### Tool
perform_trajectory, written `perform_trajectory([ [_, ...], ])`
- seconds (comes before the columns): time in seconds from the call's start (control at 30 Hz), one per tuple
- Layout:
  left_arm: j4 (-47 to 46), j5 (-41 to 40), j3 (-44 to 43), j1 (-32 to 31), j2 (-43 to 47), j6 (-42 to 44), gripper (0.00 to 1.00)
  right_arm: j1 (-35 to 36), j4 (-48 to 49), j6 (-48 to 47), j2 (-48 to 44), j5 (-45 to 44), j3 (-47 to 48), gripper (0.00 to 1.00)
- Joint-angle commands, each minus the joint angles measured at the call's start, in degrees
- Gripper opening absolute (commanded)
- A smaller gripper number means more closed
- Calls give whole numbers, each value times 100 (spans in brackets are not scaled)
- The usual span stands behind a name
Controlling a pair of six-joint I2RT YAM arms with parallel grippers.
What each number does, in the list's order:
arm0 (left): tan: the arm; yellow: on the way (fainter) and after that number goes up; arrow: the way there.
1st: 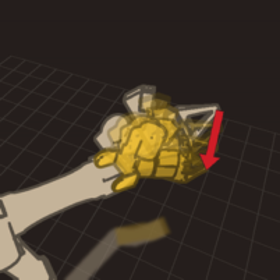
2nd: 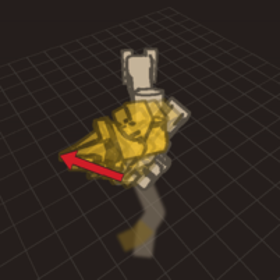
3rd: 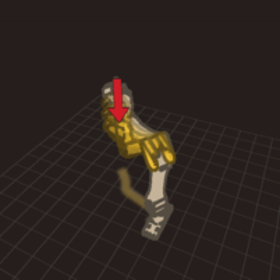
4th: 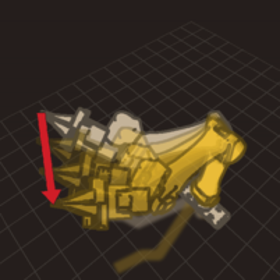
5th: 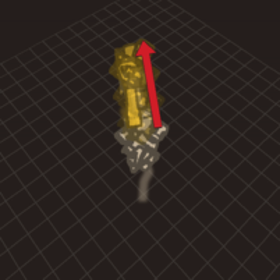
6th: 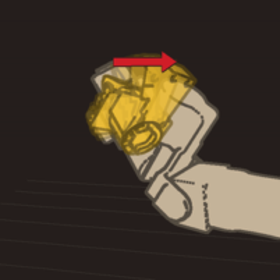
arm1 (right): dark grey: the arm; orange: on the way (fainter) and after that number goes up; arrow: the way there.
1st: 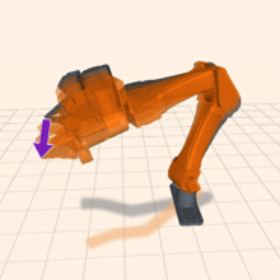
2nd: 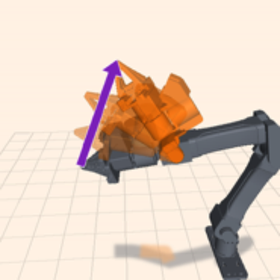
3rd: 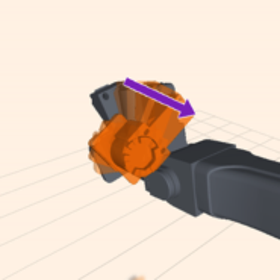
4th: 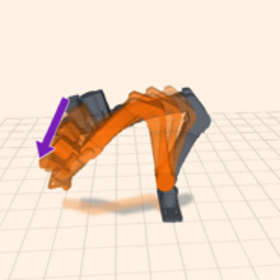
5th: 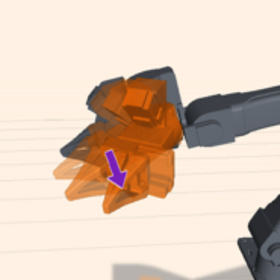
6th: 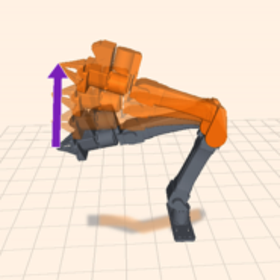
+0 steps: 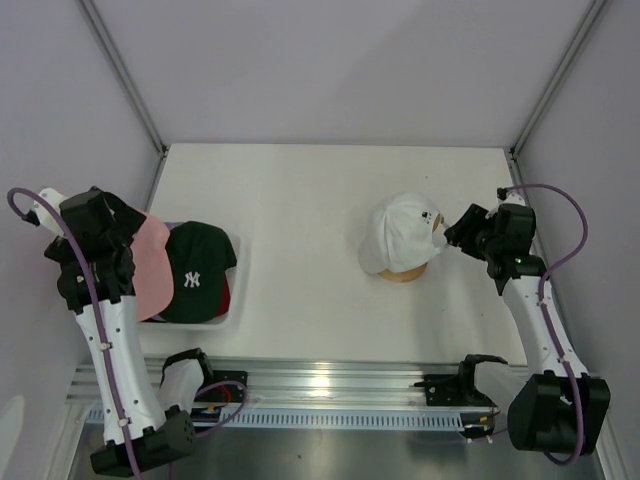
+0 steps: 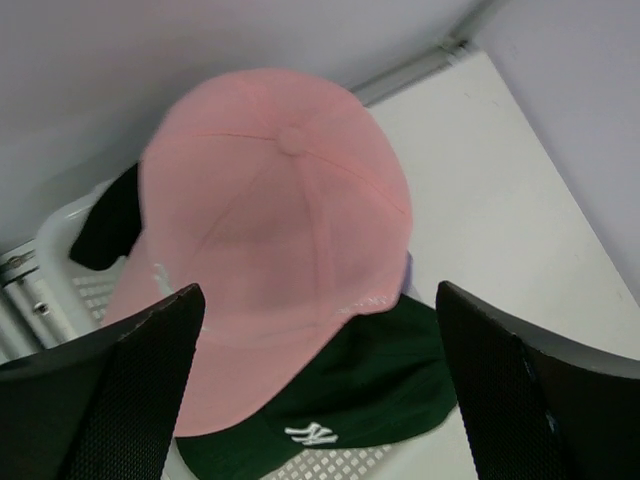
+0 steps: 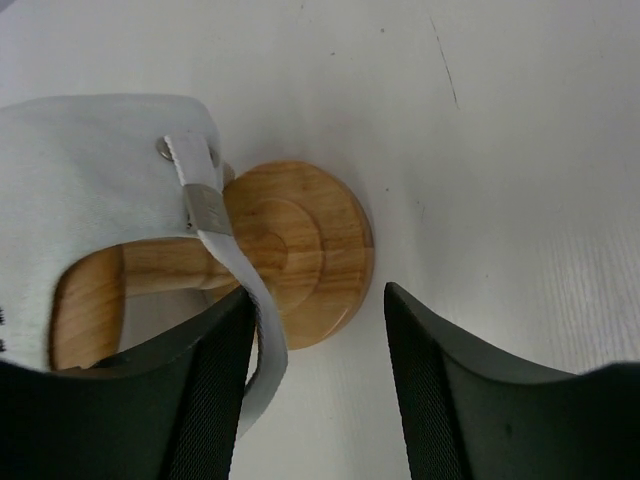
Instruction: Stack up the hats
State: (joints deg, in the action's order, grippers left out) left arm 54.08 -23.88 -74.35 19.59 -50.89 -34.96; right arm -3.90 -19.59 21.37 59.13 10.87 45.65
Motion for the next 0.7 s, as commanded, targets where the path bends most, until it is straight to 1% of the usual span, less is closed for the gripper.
perform_trajectory([
  [0.0, -582, 1694, 121, 62, 149, 822, 99, -32, 482, 43, 124, 11, -161, 56],
  [0.03, -688, 2076, 174, 53, 176, 1007, 100, -32, 535, 78, 159, 20, -257, 54],
  [0.07, -784, 2333, 288, -8, 176, 1305, 100, -32, 597, 96, 256, 29, -302, 49],
  [0.1, -777, 2553, 307, -87, 176, 1412, 98, -32, 675, 105, 317, 38, -337, 46],
  [0.13, -742, 2477, 307, -218, 150, 1491, 98, -32, 694, 131, 379, 20, -389, 44],
  [0.17, -663, 2415, 307, -532, 124, 1701, 98, -32, 711, 140, 449, 11, -399, 40],
  [0.2, -610, 2379, 298, -692, 89, 1790, 98, -32, 738, 140, 580, -15, -416, 37],
  [0.23, -566, 2135, 281, -1051, -51, 1843, 98, -32, 781, 140, 651, -85, -442, 36],
  [0.33, -425, 1722, 289, -1676, -350, 1975, 98, -32, 799, 140, 906, -208, -513, 33],
  [0.37, -399, 1407, 280, -2026, -612, 1993, 98, -40, 782, 131, 950, -200, -504, 31],
  [0.43, -285, 1045, 219, -2371, -921, 2002, 99, -49, 764, 149, 977, -156, -504, 31],
  [0.47, -250, 652, 175, -2599, -1209, 2011, 100, -49, 773, 166, 951, -147, -522, 31],
  [0.57, -109, -17, 78, -2881, -1624, 2046, 100, -49, 791, 201, 776, -191, -583, 31],
  [0.6, -83, -116, 78, -2908, -1843, 2046, 99, -49, 782, 201, 740, -217, -592, 31],
  [0.67, -117, -222, 87, -2953, -2003, 2037, 99, -49, 755, 210, 617, -244, -592, 32],
])
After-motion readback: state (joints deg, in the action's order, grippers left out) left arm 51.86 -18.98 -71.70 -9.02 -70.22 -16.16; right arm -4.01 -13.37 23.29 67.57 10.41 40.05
